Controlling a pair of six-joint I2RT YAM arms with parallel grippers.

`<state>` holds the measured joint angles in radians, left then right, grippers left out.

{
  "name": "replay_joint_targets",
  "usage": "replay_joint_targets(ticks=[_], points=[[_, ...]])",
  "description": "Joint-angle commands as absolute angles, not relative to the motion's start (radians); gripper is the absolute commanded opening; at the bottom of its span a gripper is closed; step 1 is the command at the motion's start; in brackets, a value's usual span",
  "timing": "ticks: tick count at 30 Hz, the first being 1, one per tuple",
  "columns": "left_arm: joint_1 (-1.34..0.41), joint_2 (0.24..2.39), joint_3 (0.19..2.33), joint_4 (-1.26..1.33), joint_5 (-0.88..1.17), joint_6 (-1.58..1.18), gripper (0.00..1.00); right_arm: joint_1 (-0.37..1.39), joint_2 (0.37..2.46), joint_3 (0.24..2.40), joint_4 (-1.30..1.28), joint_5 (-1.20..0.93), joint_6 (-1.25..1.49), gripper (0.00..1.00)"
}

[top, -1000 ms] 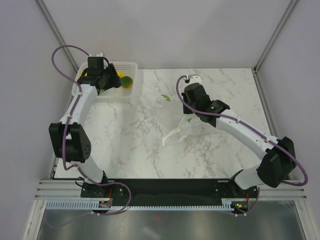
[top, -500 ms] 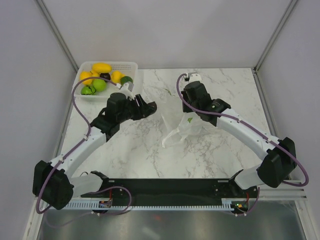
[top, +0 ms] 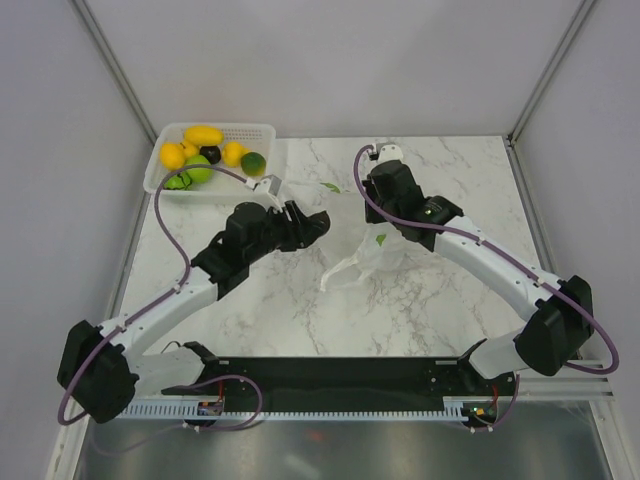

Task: Place the fake fruits into the plastic bag and tie a complex knot
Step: Place the fake fruit in the plastic bag.

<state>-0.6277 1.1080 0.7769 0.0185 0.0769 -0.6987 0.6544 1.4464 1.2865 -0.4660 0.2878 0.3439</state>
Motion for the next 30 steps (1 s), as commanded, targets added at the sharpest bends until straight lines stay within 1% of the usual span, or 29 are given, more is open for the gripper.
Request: replay_joint_targets(ticks=[1, 3, 5, 8, 9, 10, 12, 13, 14, 20, 24, 26, 27, 30], points=[[-0.649, 1.215, 0.842, 0.103, 0.075, -0.713, 0.39, 0.652, 1.402, 1.331, -0.462, 0.287, 0.330, 0.00], [-0.666, 1.267, 0.879, 0.141, 0.078, -0.716, 0.39, 0.652, 1.396, 1.335, -0.465, 0.305, 0.328, 0.00], [-0.687, 1.382, 0.919, 0.150, 0.081, -0.718, 0.39, 0.652, 1.387, 1.338, -0.463, 0.317, 0.330, 0.00], [-0.716, 1.602, 1.037, 0.150, 0.081, -0.718, 0.39, 0.652, 1.382, 1.344, -0.465, 0.316, 0.337, 0.00], [-0.721, 1.652, 1.119, 0.150, 0.081, -0.718, 0.39, 0.652, 1.381, 1.345, -0.465, 0.321, 0.342, 0.00], [-0.722, 1.719, 1.155, 0.150, 0.081, -0.718, 0.39, 0.652, 1.381, 1.348, -0.465, 0.325, 0.350, 0.00], [-0.730, 1.723, 1.166, 0.150, 0.081, -0.718, 0.39, 0.652, 1.379, 1.348, -0.465, 0.336, 0.356, 0.00], [-0.739, 1.685, 1.151, 0.150, 0.081, -0.718, 0.39, 0.652, 1.378, 1.347, -0.465, 0.337, 0.357, 0.00], [-0.741, 1.662, 1.114, 0.173, 0.090, -0.704, 0.99, 0.652, 1.374, 1.345, -0.466, 0.342, 0.354, 0.00], [-0.741, 1.465, 1.017, 0.098, 0.121, -0.637, 1.00, 0.652, 1.385, 1.332, -0.463, 0.360, 0.356, 0.00], [-0.739, 1.343, 0.983, -0.026, 0.123, -0.611, 0.98, 0.652, 1.394, 1.328, -0.465, 0.362, 0.362, 0.00], [-0.709, 1.287, 0.959, -0.106, 0.129, -0.618, 0.98, 0.652, 1.396, 1.324, -0.465, 0.367, 0.360, 0.00], [-0.689, 1.220, 0.948, -0.123, 0.135, -0.621, 0.98, 0.652, 1.396, 1.321, -0.465, 0.370, 0.357, 0.00], [-0.573, 1.134, 0.923, -0.164, 0.137, -0.618, 0.97, 0.652, 1.396, 1.315, -0.462, 0.371, 0.356, 0.00]])
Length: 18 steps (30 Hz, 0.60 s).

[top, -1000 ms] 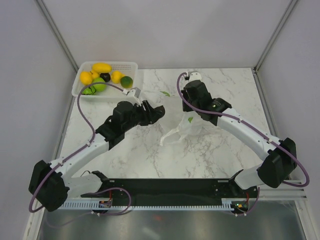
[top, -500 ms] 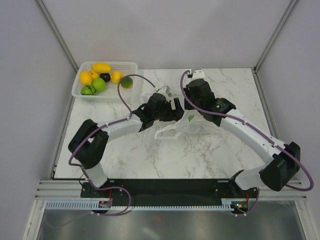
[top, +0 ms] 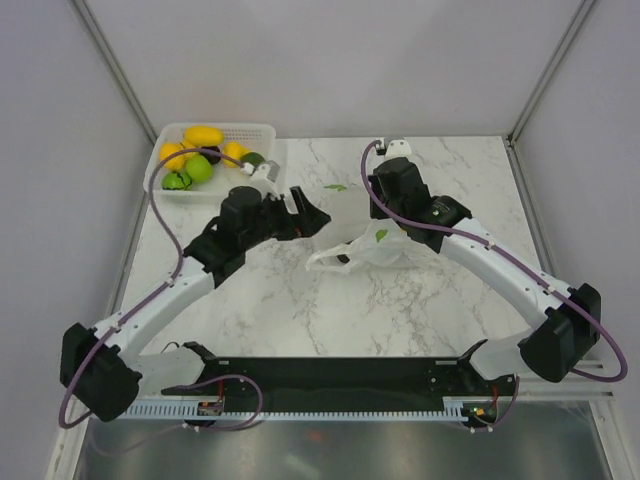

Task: Place the fake fruits into the plastic bag and tie a complex knot
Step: Place the fake fruit in the plastic bag, then pick up the fake fruit from the bin.

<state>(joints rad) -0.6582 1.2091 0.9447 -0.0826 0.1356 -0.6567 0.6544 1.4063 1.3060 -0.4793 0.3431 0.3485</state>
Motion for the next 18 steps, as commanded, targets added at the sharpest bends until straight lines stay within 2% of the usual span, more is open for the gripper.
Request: replay_joint_targets(ticks=[1, 4, 8, 10, 12, 15, 18], points=[[-0.495, 1.106, 0.923, -0.172, 0.133, -0.618, 0.97, 0.652, 1.394, 1.312, -0.459, 0.367, 0.356, 0.00], [-0.323, 1.153, 0.983, -0.227, 0.149, -0.617, 0.98, 0.652, 1.393, 1.304, -0.457, 0.353, 0.350, 0.00], [-0.218, 1.336, 1.228, -0.343, 0.017, -0.578, 1.00, 0.652, 1.394, 1.305, -0.456, 0.341, 0.345, 0.00], [-0.148, 1.420, 1.293, -0.348, 0.038, -0.584, 1.00, 0.652, 1.394, 1.307, -0.456, 0.325, 0.347, 0.00], [-0.109, 1.561, 1.385, -0.360, 0.081, -0.595, 1.00, 0.653, 1.393, 1.305, -0.456, 0.324, 0.356, 0.00], [-0.084, 1.723, 1.500, -0.394, -0.036, -0.588, 1.00, 0.652, 1.390, 1.301, -0.451, 0.316, 0.359, 0.00], [-0.052, 1.887, 1.621, -0.408, -0.014, -0.592, 1.00, 0.652, 1.388, 1.302, -0.451, 0.307, 0.360, 0.00]])
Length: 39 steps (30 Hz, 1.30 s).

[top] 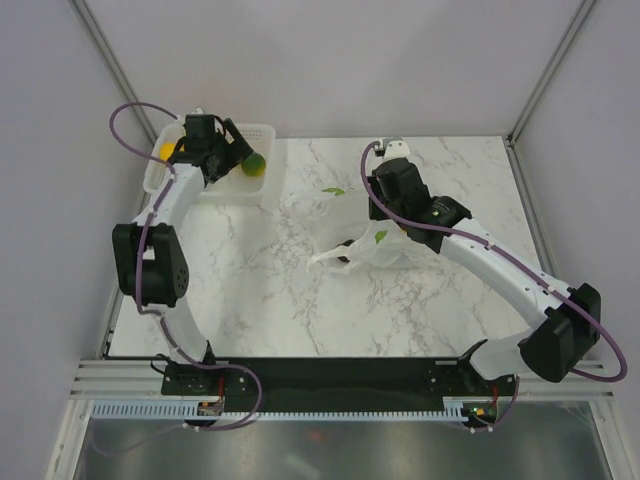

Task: Place the fake fruits into the plastic bag and tie a complex knot
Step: Pick up the fake fruit from the bin.

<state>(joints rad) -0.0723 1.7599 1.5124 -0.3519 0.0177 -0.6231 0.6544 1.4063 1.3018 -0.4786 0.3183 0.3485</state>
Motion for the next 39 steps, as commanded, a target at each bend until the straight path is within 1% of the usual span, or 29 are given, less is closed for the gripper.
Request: replay_joint_targets(ticks=[1, 2, 6, 13, 17, 21, 23, 24, 25, 27, 28, 30, 31, 35, 39], points=[[-0.037, 1.926, 1.685, -0.420, -0.005, -0.606, 1.00, 0.652, 1.390, 1.302, -0.453, 0.305, 0.359, 0.00], [-0.031, 1.971, 1.715, -0.423, 0.044, -0.612, 1.00, 0.652, 1.390, 1.302, -0.451, 0.305, 0.359, 0.00], [-0.023, 2.170, 1.874, -0.454, 0.040, -0.624, 1.00, 0.652, 1.387, 1.298, -0.451, 0.298, 0.362, 0.00], [-0.029, 2.408, 2.237, -0.566, 0.095, -0.638, 0.97, 0.652, 1.385, 1.295, -0.449, 0.302, 0.359, 0.00], [-0.031, 2.496, 2.286, -0.580, 0.141, -0.666, 0.95, 0.652, 1.388, 1.301, -0.449, 0.305, 0.356, 0.00], [-0.031, 2.519, 2.263, -0.581, 0.152, -0.705, 0.93, 0.652, 1.388, 1.304, -0.448, 0.305, 0.356, 0.00], [-0.031, 2.532, 2.264, -0.577, 0.172, -0.710, 0.89, 0.653, 1.387, 1.298, -0.449, 0.308, 0.354, 0.00], [-0.031, 2.537, 2.273, -0.572, 0.182, -0.709, 0.84, 0.652, 1.382, 1.293, -0.446, 0.308, 0.357, 0.00], [-0.031, 2.539, 2.276, -0.572, 0.195, -0.707, 0.74, 0.652, 1.379, 1.289, -0.446, 0.310, 0.360, 0.00], [-0.031, 2.514, 2.269, -0.560, 0.195, -0.692, 0.60, 0.652, 1.373, 1.276, -0.443, 0.310, 0.361, 0.00], [-0.031, 2.499, 2.261, -0.549, 0.193, -0.687, 0.49, 0.652, 1.371, 1.273, -0.443, 0.310, 0.362, 0.00], [-0.029, 2.427, 2.202, -0.520, 0.190, -0.672, 0.46, 0.652, 1.365, 1.270, -0.443, 0.316, 0.359, 0.00], [-0.028, 2.399, 2.175, -0.484, 0.190, -0.672, 0.42, 0.652, 1.364, 1.269, -0.443, 0.316, 0.357, 0.00], [-0.021, 2.217, 1.996, -0.361, 0.186, -0.680, 0.40, 0.652, 1.355, 1.256, -0.443, 0.316, 0.357, 0.00], [-0.021, 2.022, 1.763, -0.244, 0.169, -0.683, 0.40, 0.652, 1.348, 1.249, -0.445, 0.318, 0.354, 0.00]])
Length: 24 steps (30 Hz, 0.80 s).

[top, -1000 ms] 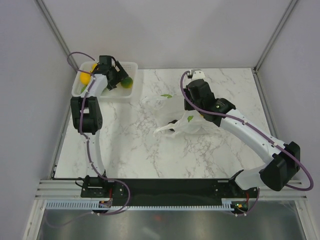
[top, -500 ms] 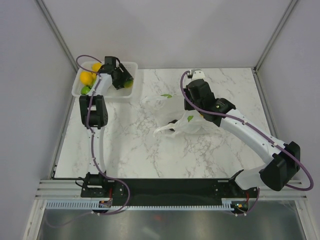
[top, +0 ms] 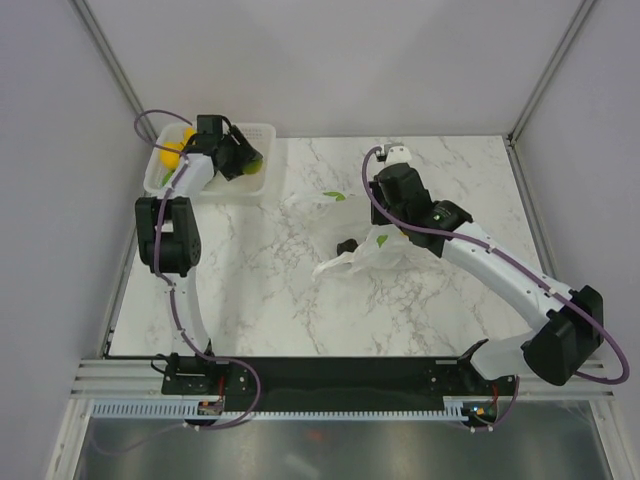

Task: Place the fake fruits into the plastic bag and tie a complex knot
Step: Pick up the fake fruit from the bin, then place the fake fruit in the plastic bag.

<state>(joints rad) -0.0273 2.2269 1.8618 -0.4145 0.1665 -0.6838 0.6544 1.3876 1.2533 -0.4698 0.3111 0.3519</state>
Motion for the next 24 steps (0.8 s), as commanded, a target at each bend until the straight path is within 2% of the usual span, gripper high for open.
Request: replay_joint_targets(ticks=[1, 7, 11, 16, 20, 24], points=[[-0.021, 1.956, 1.729, -0.227, 0.176, -0.684, 0.40, 0.652, 1.345, 1.247, -0.443, 0.318, 0.354, 0.00], [-0.037, 1.725, 1.447, -0.128, 0.233, -0.690, 0.40, 0.652, 1.338, 1.253, -0.443, 0.311, 0.350, 0.00], [-0.118, 1.504, 1.221, -0.055, 0.218, -0.692, 0.40, 0.652, 1.335, 1.255, -0.442, 0.311, 0.351, 0.00], [-0.279, 1.148, 0.977, -0.012, 0.054, -0.696, 0.41, 0.652, 1.336, 1.255, -0.443, 0.311, 0.353, 0.00], [-0.498, 0.971, 0.849, -0.005, -0.139, -0.673, 0.42, 0.652, 1.333, 1.255, -0.443, 0.310, 0.347, 0.00], [-0.595, 0.839, 0.645, 0.095, -0.299, -0.712, 0.42, 0.652, 1.336, 1.261, -0.443, 0.301, 0.348, 0.00]])
